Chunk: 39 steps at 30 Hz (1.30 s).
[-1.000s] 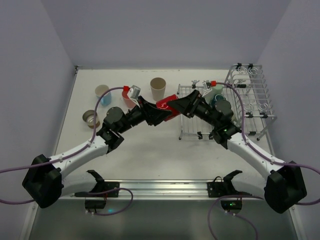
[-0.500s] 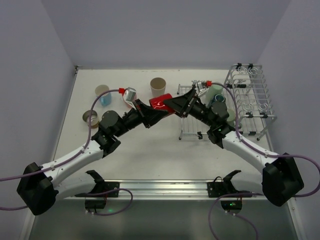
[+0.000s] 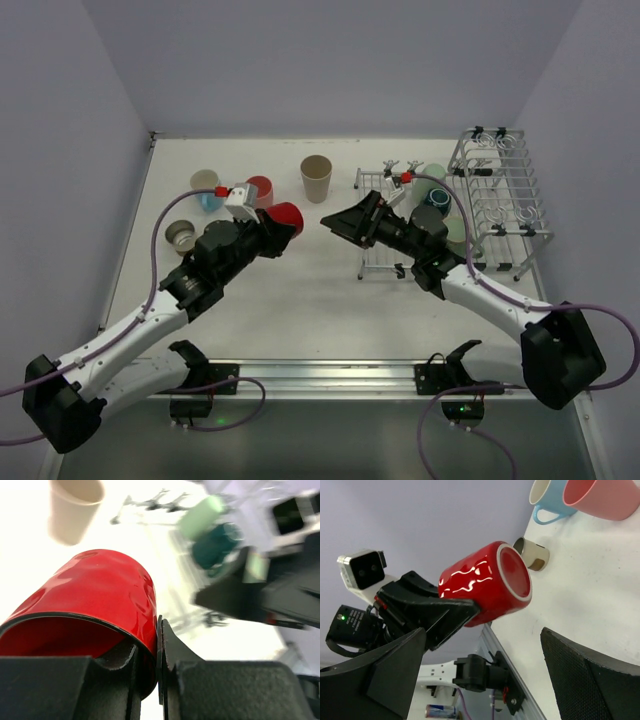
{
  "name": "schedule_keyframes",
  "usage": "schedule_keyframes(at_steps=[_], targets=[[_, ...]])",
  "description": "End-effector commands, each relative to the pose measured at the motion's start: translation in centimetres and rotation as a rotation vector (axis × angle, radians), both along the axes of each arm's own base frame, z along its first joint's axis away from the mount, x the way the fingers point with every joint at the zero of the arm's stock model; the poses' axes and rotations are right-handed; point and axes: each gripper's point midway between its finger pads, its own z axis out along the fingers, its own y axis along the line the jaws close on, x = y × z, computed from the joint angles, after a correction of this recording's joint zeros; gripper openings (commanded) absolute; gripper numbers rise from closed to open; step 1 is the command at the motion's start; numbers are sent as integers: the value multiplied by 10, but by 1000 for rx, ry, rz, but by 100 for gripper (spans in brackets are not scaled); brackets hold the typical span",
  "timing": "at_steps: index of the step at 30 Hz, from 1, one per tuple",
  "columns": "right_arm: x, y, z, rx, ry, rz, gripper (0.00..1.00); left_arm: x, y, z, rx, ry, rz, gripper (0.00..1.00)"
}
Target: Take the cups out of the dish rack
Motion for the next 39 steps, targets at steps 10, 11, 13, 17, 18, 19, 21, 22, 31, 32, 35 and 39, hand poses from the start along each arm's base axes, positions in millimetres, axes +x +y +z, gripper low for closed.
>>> schedule_keyframes(at_steps=[10, 11, 13, 17, 18, 19, 21, 22, 31, 32, 35, 39], targets=[[-2, -13, 1, -120, -105, -41, 99, 47, 88, -64, 381, 266, 258, 0], [-4, -15, 1, -129, -119, -45, 99, 49, 94, -68, 403, 283, 273, 0], [-6, -19, 4, -135, -136, -65, 99, 54, 100, -77, 455, 311, 287, 0], [-11, -24, 5, -167, -166, -70, 99, 63, 111, -92, 556, 371, 325, 0], [-11, -24, 7, -171, -175, -70, 99, 65, 113, -101, 585, 399, 326, 0], [-12, -26, 4, -188, -169, -69, 99, 66, 114, -105, 598, 409, 323, 0], [-14, -29, 8, -207, -199, -72, 99, 68, 115, -113, 622, 425, 318, 0], [-15, -30, 5, -225, -199, -74, 99, 69, 115, -120, 638, 437, 306, 0], [-21, -30, 0, -278, -232, -64, 99, 84, 147, -154, 690, 527, 338, 0], [-21, -31, -2, -285, -233, -67, 99, 84, 150, -157, 699, 537, 343, 0], [-20, -35, -5, -313, -235, -84, 99, 85, 157, -164, 734, 554, 351, 5], [-13, -43, -9, -389, -233, -125, 99, 85, 160, -178, 757, 590, 340, 17]])
